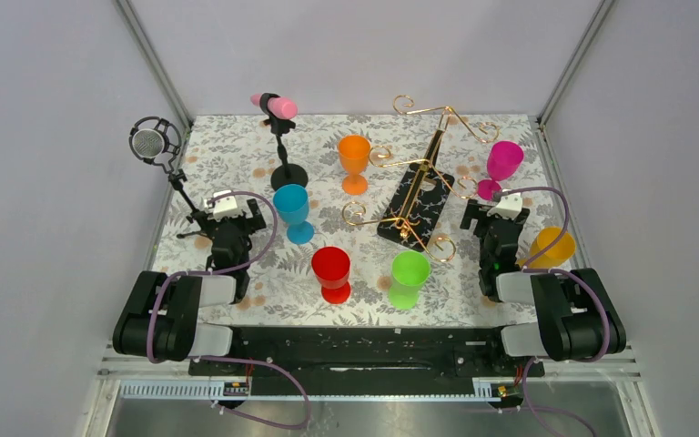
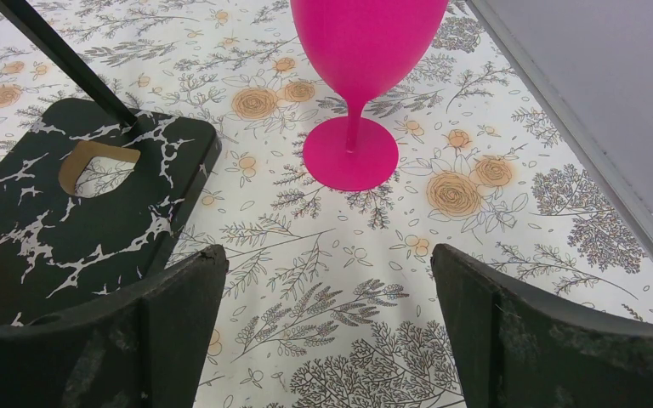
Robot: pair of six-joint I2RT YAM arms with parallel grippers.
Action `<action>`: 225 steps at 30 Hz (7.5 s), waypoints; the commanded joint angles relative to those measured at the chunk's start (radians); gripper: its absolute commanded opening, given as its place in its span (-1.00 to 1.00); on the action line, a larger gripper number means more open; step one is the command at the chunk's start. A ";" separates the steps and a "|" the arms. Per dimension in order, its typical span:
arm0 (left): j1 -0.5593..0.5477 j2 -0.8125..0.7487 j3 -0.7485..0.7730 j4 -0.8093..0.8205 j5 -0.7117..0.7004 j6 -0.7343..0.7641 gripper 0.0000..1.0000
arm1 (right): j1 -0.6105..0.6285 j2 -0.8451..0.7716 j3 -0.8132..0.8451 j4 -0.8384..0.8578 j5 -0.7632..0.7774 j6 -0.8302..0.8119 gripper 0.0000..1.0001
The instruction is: Place the wine glass upside down on the wine glass rack
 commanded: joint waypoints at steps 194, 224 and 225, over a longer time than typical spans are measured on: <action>-0.187 -0.204 0.743 -1.446 0.145 -0.471 -1.00 | 0.004 -0.727 0.570 -1.245 -0.230 0.418 0.84; -0.187 -0.807 0.726 -1.278 0.551 -0.238 -1.00 | 0.054 -0.646 0.678 -1.207 -0.629 0.499 0.68; -0.188 -0.814 0.718 -1.254 0.579 -0.245 -1.00 | 0.096 -0.638 0.696 -1.223 -0.596 0.484 0.68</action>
